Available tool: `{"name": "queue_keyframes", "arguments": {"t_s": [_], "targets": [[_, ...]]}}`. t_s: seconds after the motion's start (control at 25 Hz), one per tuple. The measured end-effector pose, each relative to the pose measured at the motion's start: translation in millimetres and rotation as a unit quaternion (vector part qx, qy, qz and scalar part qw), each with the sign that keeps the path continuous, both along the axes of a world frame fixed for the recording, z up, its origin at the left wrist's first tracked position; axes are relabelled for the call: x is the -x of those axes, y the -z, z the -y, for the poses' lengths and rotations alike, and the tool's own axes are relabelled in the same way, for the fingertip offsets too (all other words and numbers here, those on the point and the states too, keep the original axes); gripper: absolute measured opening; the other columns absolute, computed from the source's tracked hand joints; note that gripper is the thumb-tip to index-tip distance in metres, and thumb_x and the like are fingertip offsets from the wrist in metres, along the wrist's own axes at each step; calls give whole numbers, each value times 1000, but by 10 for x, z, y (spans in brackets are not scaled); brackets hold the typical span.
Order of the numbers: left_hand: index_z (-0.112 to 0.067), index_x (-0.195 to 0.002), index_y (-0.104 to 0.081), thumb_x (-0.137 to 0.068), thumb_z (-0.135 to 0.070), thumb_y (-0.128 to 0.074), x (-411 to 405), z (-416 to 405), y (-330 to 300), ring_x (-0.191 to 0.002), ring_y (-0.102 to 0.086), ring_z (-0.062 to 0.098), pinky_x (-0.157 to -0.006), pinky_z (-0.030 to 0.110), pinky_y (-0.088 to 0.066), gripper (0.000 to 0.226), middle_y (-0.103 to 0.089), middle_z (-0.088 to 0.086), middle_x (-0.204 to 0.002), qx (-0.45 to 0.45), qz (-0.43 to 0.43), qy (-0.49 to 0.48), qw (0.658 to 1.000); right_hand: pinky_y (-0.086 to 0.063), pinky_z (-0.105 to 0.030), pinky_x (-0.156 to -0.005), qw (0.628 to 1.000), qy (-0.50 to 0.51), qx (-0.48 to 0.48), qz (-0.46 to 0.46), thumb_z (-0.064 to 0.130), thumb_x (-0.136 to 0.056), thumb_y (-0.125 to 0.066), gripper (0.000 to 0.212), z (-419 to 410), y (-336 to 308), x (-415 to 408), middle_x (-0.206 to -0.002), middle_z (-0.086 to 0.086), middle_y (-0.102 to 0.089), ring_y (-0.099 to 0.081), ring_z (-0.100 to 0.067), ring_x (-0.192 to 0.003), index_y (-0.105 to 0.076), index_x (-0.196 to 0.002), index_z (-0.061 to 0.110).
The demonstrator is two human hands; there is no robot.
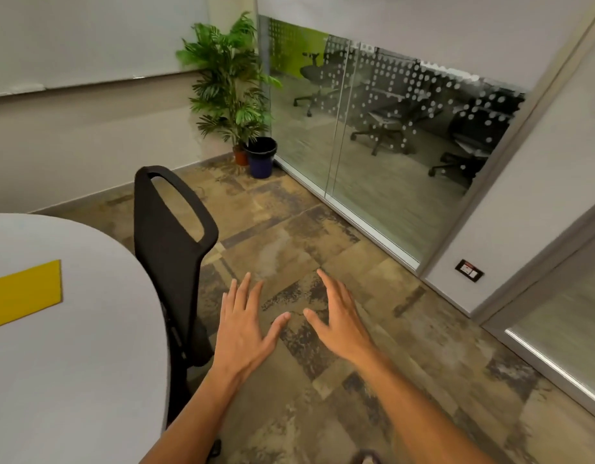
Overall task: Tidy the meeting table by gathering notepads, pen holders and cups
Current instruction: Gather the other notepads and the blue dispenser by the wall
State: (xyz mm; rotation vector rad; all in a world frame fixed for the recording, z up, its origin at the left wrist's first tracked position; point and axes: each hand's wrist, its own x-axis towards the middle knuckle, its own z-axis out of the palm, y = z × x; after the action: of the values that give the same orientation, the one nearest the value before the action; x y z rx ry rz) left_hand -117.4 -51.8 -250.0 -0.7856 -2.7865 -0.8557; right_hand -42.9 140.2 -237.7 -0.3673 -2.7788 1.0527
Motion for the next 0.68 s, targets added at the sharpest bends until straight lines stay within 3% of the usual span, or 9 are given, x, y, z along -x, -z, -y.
{"name": "queue_keyframes", "arguments": {"t_s": [0.2,0.4,0.68], "targets": [[-22,-153,-27,-87,-79,-35,614,-886,87,-153,-1,20,-124,43,-10,87,-14,2,-164,7,6,-58,998,-29,-40,-118,997,-75,-18,-17,42,-97,-57,76,-916,115,937,-160,1,-23,-22,-17,-146,-12,-157,29],[-23,-154,-24,-88,-79,-35,1086,-1652,-130,-153,2,16,-124,42,-10,87,-11,-1,-165,-19,22,-165,986,-27,-32,-115,983,-179,-19,-30,42,-97,-57,71,-1746,-131,1850,-158,3,-24,-23,-16,-145,-19,-157,29],[-23,-154,-25,-86,-81,-31,2036,-1970,-133,-153,2,17,-124,41,-11,89,-9,-2,-165,-18,19,-276,961,-28,-30,-117,959,-279,5,-37,44,-97,-57,69,-2028,-96,3248,-157,7,-24,-24,-11,-145,-23,-156,32]]}}
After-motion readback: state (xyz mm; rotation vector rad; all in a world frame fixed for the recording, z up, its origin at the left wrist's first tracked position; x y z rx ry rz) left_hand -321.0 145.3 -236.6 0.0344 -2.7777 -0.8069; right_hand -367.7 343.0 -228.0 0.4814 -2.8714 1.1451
